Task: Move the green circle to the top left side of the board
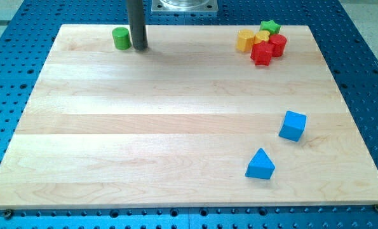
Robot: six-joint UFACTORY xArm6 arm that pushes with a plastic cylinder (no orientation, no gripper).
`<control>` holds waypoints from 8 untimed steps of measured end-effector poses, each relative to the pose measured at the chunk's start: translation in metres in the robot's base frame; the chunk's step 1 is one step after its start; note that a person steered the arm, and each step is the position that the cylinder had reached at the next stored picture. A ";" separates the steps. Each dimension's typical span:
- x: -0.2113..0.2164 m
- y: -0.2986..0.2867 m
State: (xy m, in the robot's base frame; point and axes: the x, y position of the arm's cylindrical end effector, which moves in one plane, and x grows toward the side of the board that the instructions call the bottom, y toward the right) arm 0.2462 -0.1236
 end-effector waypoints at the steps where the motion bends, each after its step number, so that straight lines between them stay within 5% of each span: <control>1: -0.002 -0.065; 2: 0.032 -0.063; 6: -0.006 -0.081; 7: 0.008 -0.075; 8: 0.074 -0.042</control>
